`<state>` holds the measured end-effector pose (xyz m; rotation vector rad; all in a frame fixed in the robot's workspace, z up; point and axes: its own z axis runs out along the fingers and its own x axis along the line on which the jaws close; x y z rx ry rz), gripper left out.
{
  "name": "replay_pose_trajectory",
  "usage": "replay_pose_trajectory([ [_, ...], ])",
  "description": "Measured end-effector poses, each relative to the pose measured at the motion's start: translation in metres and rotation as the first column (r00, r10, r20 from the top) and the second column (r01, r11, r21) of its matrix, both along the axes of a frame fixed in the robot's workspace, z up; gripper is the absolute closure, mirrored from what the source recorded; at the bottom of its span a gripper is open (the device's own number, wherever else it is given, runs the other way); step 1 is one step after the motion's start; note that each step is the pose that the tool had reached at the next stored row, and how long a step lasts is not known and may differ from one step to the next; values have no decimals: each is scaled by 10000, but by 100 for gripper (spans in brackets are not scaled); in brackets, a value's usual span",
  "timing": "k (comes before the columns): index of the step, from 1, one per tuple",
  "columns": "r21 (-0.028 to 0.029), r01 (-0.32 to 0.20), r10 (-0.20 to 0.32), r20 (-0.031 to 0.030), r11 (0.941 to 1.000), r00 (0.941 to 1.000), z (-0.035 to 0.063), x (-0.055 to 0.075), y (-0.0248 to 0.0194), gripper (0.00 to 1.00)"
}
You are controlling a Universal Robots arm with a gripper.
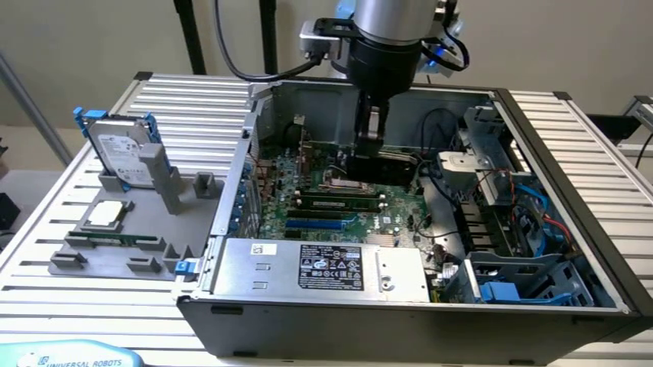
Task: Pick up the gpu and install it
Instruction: 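Insert the gpu into the slot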
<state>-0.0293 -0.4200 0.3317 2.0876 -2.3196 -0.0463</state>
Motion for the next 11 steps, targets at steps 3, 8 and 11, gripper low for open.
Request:
replay_pose_trajectory([
  [3, 51, -164, 164, -14, 9999, 9999, -50, -3, -33, 73],
  [8, 72, -322, 322, -38, 9995, 9995, -121, -22, -86, 73],
  [11, 72, -336, 336, -38, 9994, 9994, -162, -92, -103, 73],
])
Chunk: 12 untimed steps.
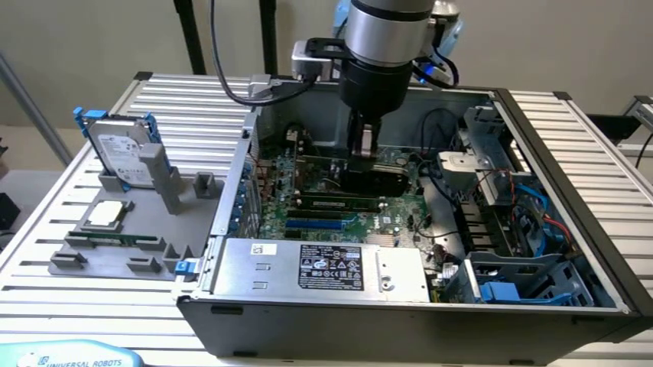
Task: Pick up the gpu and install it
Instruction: 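Insert the gpu into the slot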
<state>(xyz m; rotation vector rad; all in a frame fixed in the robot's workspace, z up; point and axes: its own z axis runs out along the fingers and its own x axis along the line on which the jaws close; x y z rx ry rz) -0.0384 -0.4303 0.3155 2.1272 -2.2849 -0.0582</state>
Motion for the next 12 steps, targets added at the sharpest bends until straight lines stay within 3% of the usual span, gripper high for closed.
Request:
replay_pose_trajectory([
  [9, 1, -1, 1, 20, 10000, 10000, -119, -287, -95, 73],
  [12, 2, -3, 3, 79, 10000, 10000, -162, -375, -131, 73],
])
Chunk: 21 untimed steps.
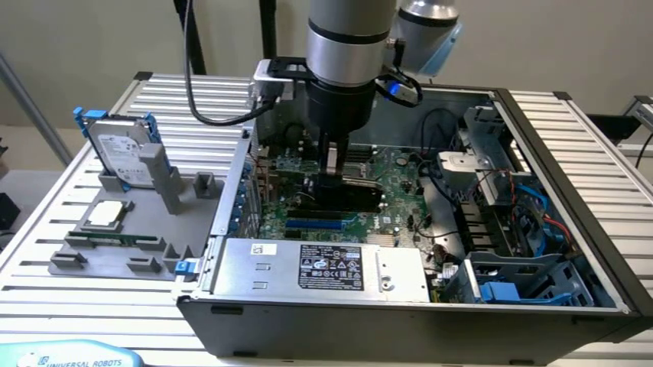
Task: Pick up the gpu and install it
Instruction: 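Insert the gpu into the slot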
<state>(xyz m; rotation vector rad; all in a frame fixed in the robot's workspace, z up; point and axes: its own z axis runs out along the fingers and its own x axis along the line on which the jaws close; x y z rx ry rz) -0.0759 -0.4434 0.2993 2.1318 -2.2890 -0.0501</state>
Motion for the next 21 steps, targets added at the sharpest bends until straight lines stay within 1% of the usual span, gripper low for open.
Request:
replay_pose_trajectory([
  [2, 29, -18, 18, 63, 10000, 10000, -22, -37, -35, 73],
  [4, 55, -31, 30, 121, 10000, 9999, -40, -71, -54, 73],
  [6, 69, -36, 34, 171, 10000, 9998, -59, -110, -59, 73],
  [7, 69, -35, 34, 182, 10000, 9998, -67, -118, -59, 73],
  [11, 63, -37, 36, 180, 10000, 9998, -78, -120, -60, 73],
  [17, 71, -36, 35, 185, 10000, 9998, -89, -121, -59, 73],
  [21, 66, -84, 83, 176, 9999, 9998, -108, -121, -58, 73],
])
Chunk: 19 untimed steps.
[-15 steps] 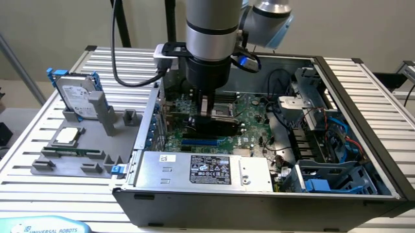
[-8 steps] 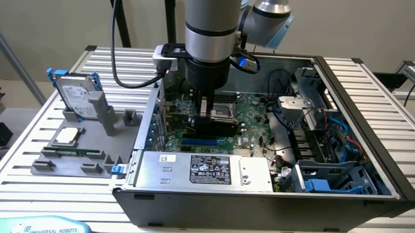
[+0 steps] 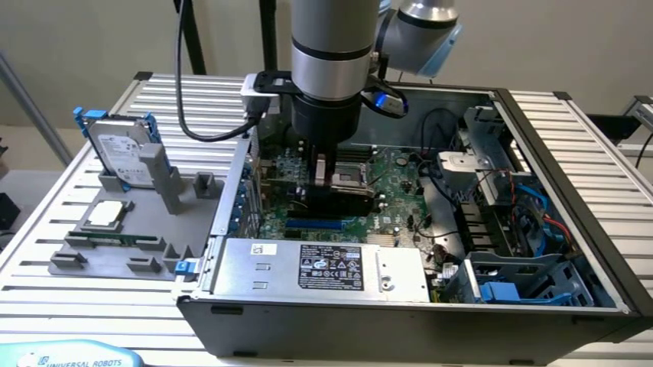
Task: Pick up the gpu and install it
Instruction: 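Insert the gpu into the slot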
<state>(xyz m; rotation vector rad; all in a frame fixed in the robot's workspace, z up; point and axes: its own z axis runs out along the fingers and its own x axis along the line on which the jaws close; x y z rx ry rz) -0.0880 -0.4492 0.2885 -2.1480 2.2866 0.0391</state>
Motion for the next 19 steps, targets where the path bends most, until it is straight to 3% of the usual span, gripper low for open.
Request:
replay_pose_trajectory([
  [8, -9, -119, 119, -18, 9999, 9999, -43, -4, 27, 73],
  [19, -14, -118, 118, -18, 9999, 9999, -119, -44, 31, 73],
])
